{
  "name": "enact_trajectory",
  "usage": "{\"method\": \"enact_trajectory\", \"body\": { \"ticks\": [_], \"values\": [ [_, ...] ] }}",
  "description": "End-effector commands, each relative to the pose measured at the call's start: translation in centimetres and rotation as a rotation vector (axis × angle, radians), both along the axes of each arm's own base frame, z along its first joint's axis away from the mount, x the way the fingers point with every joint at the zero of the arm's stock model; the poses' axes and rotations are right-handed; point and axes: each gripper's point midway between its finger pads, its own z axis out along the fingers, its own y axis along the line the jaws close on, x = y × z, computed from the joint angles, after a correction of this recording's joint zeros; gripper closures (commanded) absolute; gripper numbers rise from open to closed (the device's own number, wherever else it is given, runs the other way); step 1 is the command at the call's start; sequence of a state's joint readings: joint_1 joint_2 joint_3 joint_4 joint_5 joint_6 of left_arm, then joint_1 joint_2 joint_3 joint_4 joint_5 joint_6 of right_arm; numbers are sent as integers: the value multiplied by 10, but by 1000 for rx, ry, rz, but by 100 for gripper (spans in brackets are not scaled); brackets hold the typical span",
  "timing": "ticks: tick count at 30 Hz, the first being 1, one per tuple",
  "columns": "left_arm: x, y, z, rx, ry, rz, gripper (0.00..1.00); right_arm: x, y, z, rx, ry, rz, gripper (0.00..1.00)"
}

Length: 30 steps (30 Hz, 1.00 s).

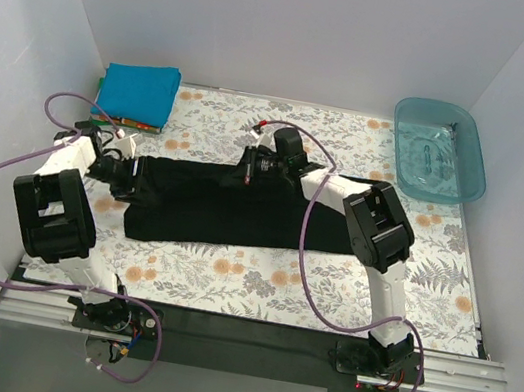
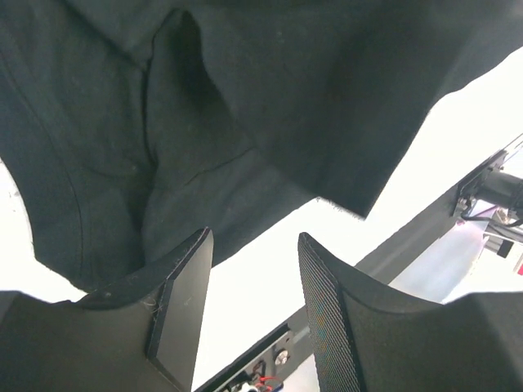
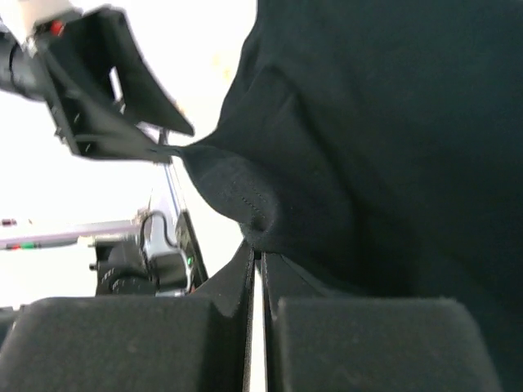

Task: Fold and stack the t-shirts
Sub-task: Fold the tshirt

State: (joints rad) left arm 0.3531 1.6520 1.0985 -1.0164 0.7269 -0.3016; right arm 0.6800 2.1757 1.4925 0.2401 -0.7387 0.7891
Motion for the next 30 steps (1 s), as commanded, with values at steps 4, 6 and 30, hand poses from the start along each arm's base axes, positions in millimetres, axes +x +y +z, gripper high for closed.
{"method": "enact_trajectory", "body": {
  "ticks": [4, 6, 30],
  "values": [
    [32, -2, 42, -11, -202, 21, 54, 32, -6, -10, 65, 9, -111, 99],
    [38, -1, 45, -12, -230, 29, 54, 40, -9, -9, 99, -4, -139, 99],
    [183, 0, 22, 145, -431, -52, 61, 62, -42, -6, 79, -110, -204, 53]
  ]
}}
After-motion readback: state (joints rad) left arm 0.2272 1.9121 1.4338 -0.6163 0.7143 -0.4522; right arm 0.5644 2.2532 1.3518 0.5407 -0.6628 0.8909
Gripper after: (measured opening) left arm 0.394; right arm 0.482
